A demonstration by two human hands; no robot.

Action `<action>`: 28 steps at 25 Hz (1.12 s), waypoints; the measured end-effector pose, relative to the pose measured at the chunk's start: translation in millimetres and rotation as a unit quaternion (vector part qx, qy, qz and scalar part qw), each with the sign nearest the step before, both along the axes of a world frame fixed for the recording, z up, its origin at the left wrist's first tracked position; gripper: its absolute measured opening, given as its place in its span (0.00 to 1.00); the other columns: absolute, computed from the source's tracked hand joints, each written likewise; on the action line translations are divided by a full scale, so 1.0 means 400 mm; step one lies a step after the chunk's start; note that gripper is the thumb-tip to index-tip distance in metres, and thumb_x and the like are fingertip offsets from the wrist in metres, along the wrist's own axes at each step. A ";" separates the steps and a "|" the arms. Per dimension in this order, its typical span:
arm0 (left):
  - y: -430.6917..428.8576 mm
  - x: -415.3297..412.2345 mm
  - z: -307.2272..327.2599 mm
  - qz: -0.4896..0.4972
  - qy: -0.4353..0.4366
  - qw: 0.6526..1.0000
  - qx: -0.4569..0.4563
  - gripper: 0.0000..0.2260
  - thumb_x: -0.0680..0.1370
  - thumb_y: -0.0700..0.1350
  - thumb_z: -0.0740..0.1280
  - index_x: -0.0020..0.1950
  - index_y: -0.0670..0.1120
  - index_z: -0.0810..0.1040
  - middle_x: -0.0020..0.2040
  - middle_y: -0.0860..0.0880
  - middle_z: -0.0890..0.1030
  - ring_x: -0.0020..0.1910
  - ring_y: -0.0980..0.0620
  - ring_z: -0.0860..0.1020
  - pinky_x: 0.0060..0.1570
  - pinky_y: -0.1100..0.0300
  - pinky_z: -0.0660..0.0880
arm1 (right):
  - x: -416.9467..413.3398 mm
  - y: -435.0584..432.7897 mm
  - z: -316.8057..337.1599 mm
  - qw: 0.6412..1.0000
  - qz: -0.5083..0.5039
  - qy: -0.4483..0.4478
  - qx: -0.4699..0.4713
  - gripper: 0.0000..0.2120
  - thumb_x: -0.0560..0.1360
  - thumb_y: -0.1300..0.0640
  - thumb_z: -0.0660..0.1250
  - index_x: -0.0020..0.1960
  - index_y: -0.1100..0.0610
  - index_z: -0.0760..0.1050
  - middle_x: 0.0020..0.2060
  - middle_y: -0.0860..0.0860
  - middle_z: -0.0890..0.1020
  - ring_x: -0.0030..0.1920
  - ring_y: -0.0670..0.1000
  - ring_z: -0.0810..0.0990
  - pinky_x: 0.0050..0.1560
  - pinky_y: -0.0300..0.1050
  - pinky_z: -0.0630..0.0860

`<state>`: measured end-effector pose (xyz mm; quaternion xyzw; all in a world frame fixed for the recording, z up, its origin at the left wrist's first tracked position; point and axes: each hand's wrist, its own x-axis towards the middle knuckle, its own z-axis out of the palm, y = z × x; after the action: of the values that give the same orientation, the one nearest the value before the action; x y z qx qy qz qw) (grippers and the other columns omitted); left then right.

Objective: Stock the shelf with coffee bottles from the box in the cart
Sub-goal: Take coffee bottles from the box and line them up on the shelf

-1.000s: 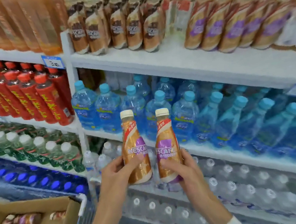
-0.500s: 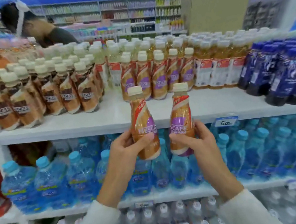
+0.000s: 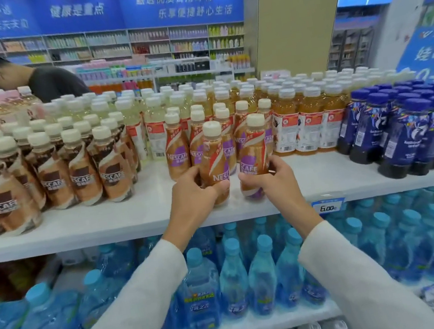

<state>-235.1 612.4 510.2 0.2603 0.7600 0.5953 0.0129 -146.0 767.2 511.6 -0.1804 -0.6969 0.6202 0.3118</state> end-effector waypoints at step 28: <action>0.055 0.017 -0.050 -0.006 -0.023 1.000 -0.003 0.20 0.77 0.46 0.74 0.67 0.52 0.71 0.58 0.57 0.78 0.53 0.62 0.79 0.46 0.73 0.70 | 0.011 0.105 -0.056 0.986 0.084 -0.056 0.137 0.25 0.74 0.54 0.76 0.68 0.46 0.71 0.54 0.34 0.79 0.52 0.33 0.79 0.48 0.28 0.77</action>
<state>-228.3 634.5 490.2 0.2509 0.7596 0.5990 0.0349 -141.4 809.3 489.2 -0.1113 -0.8040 0.5319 0.2414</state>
